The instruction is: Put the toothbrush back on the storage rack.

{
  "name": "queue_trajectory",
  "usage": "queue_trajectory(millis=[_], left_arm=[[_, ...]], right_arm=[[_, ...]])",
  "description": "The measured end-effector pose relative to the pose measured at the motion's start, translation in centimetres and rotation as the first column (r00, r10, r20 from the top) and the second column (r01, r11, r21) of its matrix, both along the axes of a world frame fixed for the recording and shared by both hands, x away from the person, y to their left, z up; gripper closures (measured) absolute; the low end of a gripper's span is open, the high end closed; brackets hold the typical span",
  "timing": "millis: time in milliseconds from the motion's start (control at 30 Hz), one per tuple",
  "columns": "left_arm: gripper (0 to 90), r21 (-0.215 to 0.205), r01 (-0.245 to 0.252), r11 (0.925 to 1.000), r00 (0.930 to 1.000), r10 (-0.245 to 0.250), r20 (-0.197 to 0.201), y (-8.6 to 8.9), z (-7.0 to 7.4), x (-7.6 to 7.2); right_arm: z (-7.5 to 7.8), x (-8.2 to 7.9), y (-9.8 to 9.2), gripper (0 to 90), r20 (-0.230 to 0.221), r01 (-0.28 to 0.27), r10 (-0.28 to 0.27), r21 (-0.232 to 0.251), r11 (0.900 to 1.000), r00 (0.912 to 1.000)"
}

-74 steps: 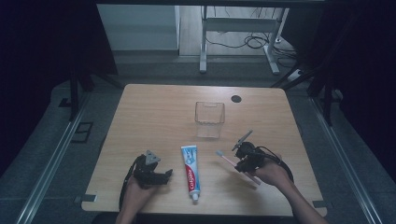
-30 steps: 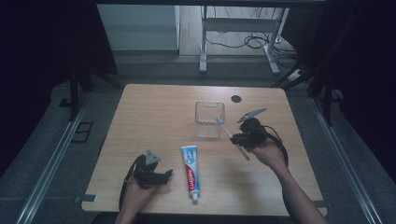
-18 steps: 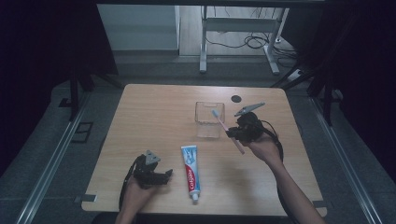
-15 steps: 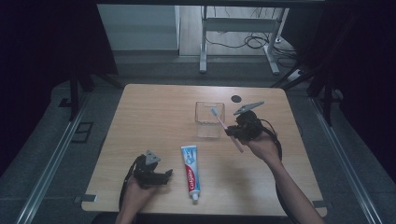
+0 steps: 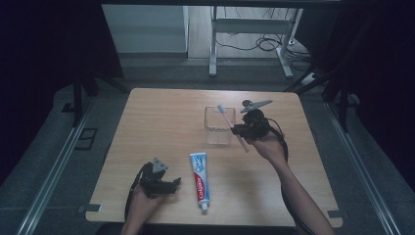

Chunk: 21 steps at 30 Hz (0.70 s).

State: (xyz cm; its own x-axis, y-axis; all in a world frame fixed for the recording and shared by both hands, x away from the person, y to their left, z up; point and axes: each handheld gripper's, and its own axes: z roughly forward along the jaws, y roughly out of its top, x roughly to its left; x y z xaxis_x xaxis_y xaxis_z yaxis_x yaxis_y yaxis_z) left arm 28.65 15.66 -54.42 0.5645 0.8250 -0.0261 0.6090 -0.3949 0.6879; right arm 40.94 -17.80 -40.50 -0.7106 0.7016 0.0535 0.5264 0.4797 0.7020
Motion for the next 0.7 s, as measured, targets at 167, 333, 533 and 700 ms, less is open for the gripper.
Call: queue_trajectory(millis=[167,333,533,700], left_arm=[[13.6,0.001,0.002,1.0000,1.0000,-0.002,0.001,0.0,0.0,0.0],[13.7,0.000,0.000,1.0000,1.0000,0.000,0.001,0.0,0.0,0.0],[13.7,0.005,0.005,1.0000,1.0000,-0.005,0.000,0.0,0.0,0.0],[13.7,0.002,0.003,1.0000,1.0000,-0.003,0.002,0.0,0.0,0.0]], right_arm=[[0.3,0.7,0.3,78.1,0.010,0.014,-0.015,0.018,1.000,0.9998],[0.6,1.3,0.6,78.0,0.019,0.024,-0.024,0.037,0.999,0.9995],[0.7,1.9,1.1,78.1,0.024,0.031,-0.032,0.055,0.998,0.9992],[0.8,2.4,1.6,78.1,0.032,0.038,-0.040,0.065,0.997,0.9987]])
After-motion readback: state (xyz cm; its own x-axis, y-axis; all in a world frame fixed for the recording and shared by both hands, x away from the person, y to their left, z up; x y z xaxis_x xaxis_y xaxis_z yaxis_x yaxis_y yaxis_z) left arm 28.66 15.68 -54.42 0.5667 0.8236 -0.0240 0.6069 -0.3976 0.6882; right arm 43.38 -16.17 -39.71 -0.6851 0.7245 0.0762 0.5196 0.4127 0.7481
